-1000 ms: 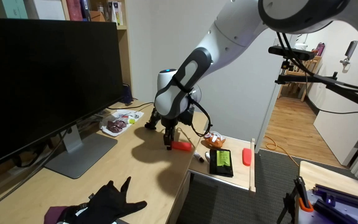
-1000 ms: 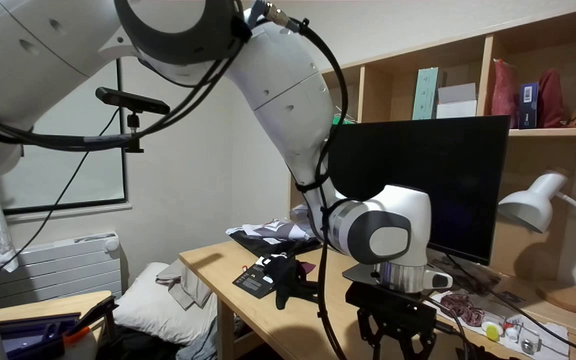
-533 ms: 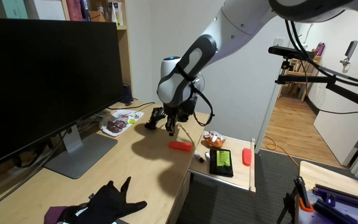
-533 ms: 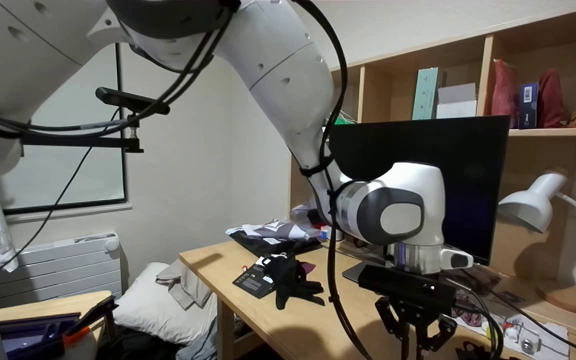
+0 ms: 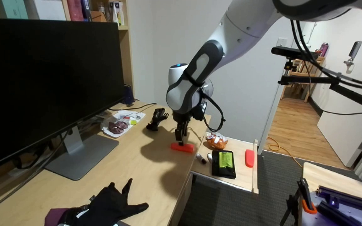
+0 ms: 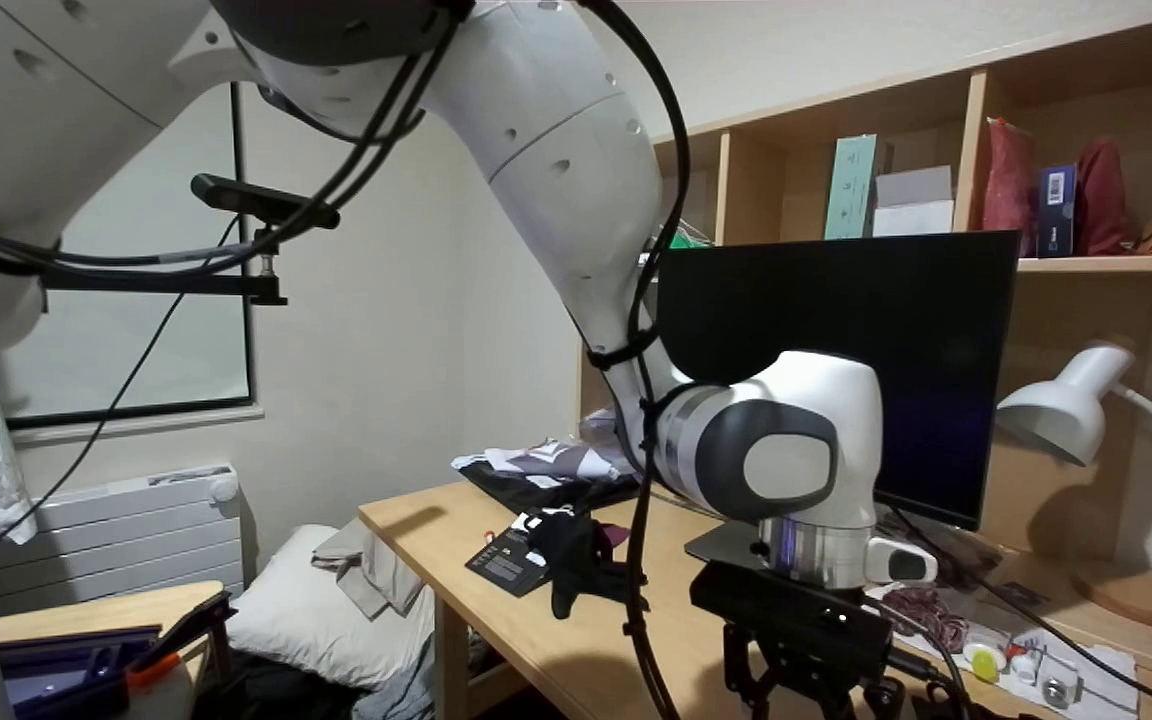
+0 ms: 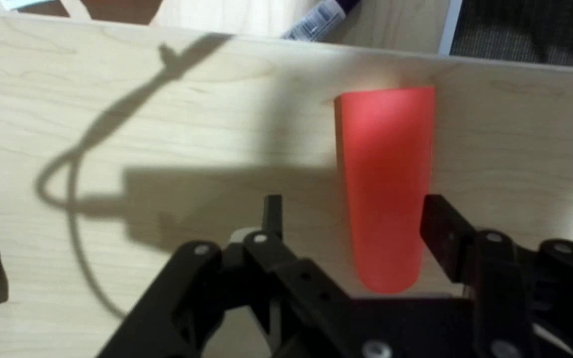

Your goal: Move the black gloves to the left then put the orange object in the drawer

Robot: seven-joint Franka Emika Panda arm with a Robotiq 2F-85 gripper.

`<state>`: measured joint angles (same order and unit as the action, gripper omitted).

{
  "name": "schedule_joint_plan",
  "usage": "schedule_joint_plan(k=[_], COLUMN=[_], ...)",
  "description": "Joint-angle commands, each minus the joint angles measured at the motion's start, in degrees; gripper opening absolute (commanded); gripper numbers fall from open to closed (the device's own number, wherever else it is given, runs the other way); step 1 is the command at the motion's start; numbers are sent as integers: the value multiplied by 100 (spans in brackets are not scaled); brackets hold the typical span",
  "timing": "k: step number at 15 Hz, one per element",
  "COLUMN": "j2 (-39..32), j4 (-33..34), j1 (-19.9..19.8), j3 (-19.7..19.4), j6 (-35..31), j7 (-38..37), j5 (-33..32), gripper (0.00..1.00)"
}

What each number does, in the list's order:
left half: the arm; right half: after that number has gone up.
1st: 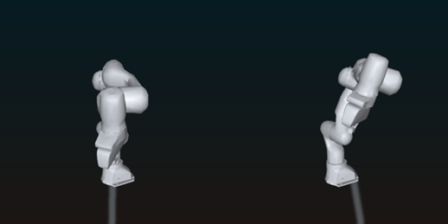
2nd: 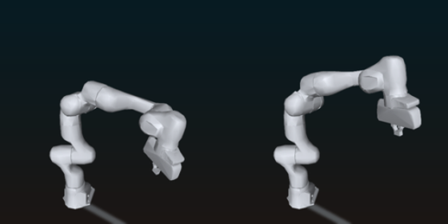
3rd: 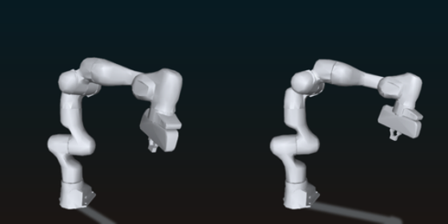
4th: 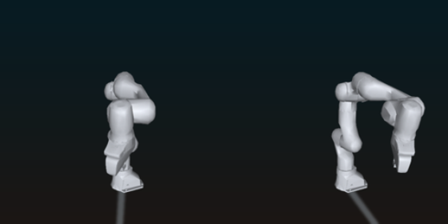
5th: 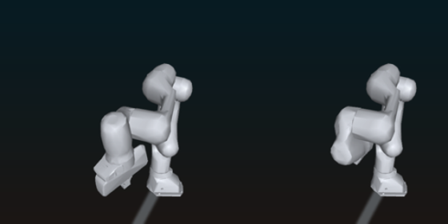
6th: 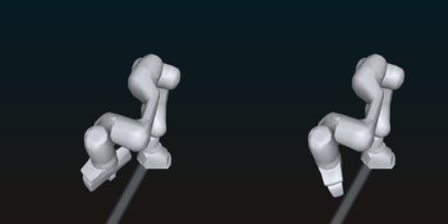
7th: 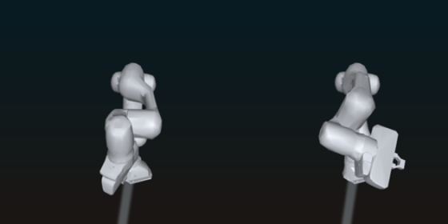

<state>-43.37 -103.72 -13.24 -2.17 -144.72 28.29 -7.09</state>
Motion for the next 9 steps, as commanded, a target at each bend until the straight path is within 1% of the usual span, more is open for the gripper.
schedule_joint_plan(k=[1,4,5,6,7,8,9], j2=[251,203,183,168,153,146,140], j4=[-340,-314,-307,-301,-302,-303,-298], j1=[-36,-21,16,42,74,99,108], j3=[68,129,109,92,60,32,17], j6=[198,266,257,273,266,262,274], j7=[77,154,130,117,89,61,60], j5=[-155,-173,-214,-254,-312,-368,-413], gripper=[99,100,75,75,71,65,56])
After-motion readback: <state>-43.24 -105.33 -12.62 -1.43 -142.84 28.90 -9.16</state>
